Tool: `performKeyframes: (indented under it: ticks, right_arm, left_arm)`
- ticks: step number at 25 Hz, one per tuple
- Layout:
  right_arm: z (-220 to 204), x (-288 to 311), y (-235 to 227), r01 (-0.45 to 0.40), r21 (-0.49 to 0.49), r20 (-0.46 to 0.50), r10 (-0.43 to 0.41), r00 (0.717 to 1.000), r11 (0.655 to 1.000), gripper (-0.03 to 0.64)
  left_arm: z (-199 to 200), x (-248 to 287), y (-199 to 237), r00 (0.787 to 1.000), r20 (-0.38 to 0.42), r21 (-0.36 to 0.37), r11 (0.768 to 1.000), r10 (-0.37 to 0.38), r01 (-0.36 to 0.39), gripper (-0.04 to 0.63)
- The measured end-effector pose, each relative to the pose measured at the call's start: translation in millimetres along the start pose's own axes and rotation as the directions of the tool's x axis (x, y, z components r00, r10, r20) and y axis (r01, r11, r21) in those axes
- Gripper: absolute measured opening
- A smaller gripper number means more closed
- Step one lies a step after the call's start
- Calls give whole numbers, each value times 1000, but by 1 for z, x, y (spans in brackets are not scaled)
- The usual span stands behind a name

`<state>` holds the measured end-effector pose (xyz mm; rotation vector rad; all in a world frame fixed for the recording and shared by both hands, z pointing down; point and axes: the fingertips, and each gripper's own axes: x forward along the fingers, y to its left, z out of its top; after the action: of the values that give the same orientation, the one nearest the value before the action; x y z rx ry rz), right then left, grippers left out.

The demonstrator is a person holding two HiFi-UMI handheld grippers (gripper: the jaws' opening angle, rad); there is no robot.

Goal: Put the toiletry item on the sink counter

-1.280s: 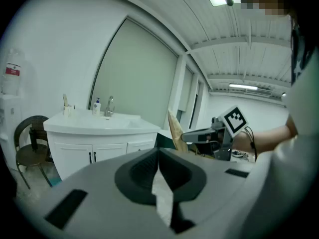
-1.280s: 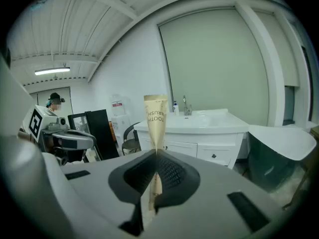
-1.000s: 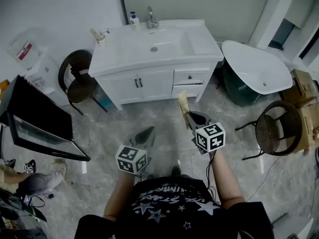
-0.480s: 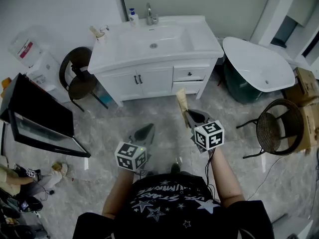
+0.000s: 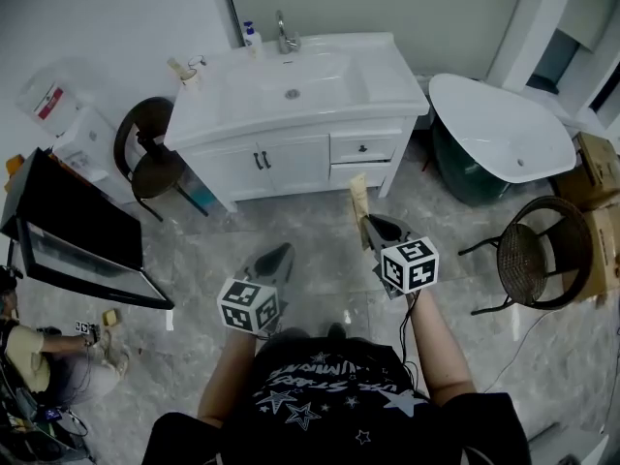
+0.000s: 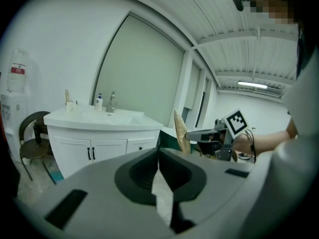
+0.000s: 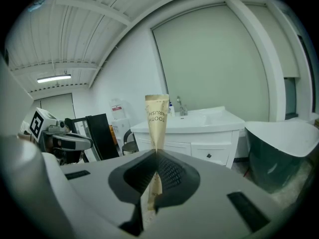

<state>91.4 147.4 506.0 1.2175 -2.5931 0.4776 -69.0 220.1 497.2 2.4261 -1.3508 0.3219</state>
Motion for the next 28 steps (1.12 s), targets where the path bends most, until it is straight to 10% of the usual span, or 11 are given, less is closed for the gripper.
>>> performKeyframes:
  ticks: [28]
  right_arm:
    - [9, 78, -73, 44, 47, -71, -41, 997, 998, 17]
  left_arm:
    - [33, 101, 66, 999, -16, -31, 999, -44, 43, 20]
